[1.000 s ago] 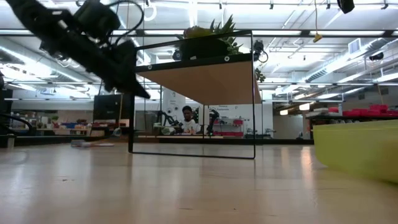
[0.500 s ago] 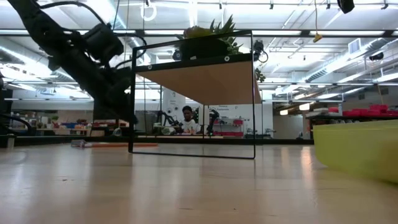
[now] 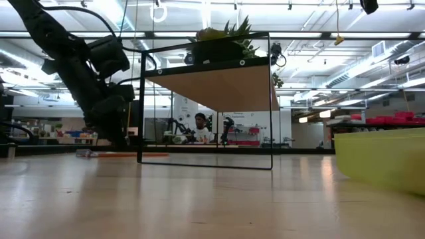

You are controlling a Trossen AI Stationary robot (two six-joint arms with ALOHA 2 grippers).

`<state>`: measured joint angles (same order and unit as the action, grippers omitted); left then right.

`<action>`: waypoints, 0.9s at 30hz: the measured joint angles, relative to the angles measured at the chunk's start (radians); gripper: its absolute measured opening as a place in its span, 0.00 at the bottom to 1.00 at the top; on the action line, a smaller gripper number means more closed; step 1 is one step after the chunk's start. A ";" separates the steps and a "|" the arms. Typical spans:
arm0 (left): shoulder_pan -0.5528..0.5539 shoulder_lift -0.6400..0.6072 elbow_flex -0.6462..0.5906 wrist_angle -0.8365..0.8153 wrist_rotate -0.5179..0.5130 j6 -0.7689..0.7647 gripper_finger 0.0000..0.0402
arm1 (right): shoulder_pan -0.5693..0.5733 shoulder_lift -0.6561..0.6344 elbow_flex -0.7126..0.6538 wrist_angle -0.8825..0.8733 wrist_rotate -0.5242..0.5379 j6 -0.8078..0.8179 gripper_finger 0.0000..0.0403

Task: Pack school essentials
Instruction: Put the top orange pencil into the yellow supply box

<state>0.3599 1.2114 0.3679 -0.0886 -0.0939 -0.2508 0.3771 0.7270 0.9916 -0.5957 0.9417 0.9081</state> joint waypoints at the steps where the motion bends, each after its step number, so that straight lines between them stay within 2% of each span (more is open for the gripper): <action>1: 0.003 0.000 0.000 0.018 -0.019 0.000 0.24 | 0.000 0.001 0.000 0.000 0.000 0.000 0.30; 5: 0.025 -0.001 -0.050 0.184 -0.035 0.026 0.27 | 0.000 0.002 0.000 0.000 0.000 0.005 0.30; 10: 0.038 -0.001 -0.147 0.304 -0.037 0.015 0.33 | 0.000 0.003 0.000 0.003 0.000 0.006 0.30; 17: -0.004 -0.002 -0.205 0.327 -0.017 -0.012 0.36 | 0.000 0.003 0.000 0.003 0.000 0.005 0.30; 21: -0.047 -0.003 -0.208 0.294 -0.017 -0.090 0.27 | 0.000 0.003 0.000 0.003 0.000 0.006 0.30; 27: -0.111 -0.005 -0.206 0.236 -0.018 -0.299 0.05 | 0.000 0.003 0.000 0.033 0.000 -0.004 0.30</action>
<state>0.2488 1.2064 0.1623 0.1474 -0.1115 -0.5502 0.3771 0.7296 0.9916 -0.5627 0.9416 0.9041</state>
